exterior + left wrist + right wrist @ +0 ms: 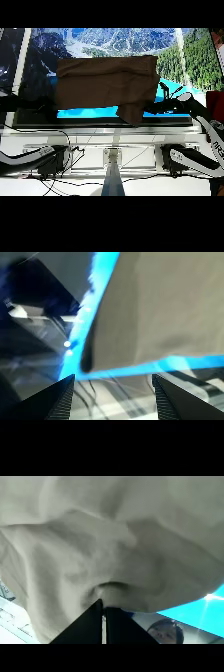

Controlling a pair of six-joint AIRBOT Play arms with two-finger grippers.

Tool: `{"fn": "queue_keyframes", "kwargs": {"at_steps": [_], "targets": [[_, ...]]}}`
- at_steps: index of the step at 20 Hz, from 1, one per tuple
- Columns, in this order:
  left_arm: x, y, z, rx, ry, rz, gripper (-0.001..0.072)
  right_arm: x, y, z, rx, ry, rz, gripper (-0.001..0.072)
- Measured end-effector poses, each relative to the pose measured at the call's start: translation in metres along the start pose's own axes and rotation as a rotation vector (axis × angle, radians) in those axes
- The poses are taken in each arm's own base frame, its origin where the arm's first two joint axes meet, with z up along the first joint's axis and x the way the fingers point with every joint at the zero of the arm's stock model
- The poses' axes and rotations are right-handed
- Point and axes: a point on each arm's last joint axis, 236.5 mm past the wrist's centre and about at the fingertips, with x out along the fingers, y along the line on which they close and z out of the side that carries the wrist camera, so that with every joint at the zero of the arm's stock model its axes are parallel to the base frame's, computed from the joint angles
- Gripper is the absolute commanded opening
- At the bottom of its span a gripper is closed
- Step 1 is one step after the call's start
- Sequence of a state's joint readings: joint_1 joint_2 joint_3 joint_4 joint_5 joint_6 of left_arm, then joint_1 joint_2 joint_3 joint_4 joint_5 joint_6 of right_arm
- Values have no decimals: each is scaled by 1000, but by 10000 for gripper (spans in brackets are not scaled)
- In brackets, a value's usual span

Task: Fold the clothes and pants, and hang the long-sleeved shirts on hangers.

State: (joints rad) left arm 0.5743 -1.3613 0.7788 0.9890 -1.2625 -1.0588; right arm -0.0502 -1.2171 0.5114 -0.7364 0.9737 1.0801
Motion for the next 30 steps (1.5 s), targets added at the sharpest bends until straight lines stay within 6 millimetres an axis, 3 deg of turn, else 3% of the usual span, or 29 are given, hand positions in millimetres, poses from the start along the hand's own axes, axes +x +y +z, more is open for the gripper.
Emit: {"fn": "queue_keyframes", "kwargs": {"at_steps": [3, 7, 8, 12, 15, 18, 20, 22, 26, 30], "targets": [[23, -12, 0, 36, 39, -5, 505, -1, 1, 1, -2, -2, 1, 16], [43, -15, 0, 47, 76, -5, 57, -1, 1, 1, -3, -2, 2, 16], [44, -14, 2, 52, 77, 1, 15, -1, 1, 1, -3, -2, 2, 16], [33, -15, 31, 107, 23, 36, 15, -6, 9, 7, -23, -4, 16, 16], [7, -38, 60, 173, -29, 8, 14, -22, 30, 26, -81, -18, 48, 16], [-26, -83, 102, 222, -157, -89, 14, -50, 67, 62, -145, -102, 107, 16], [-47, -119, 132, 239, -275, -174, 13, -72, 93, 100, -165, -228, 147, 15], [-63, -143, 164, 233, -410, -211, 13, -94, 106, 145, -174, -404, 136, 16], [-70, -160, 223, 131, -632, -208, 13, -135, 100, 231, -114, -768, 40, 15], [-48, -161, 261, 48, -755, -181, 14, -144, 85, 290, -62, -969, -47, 16]]}}
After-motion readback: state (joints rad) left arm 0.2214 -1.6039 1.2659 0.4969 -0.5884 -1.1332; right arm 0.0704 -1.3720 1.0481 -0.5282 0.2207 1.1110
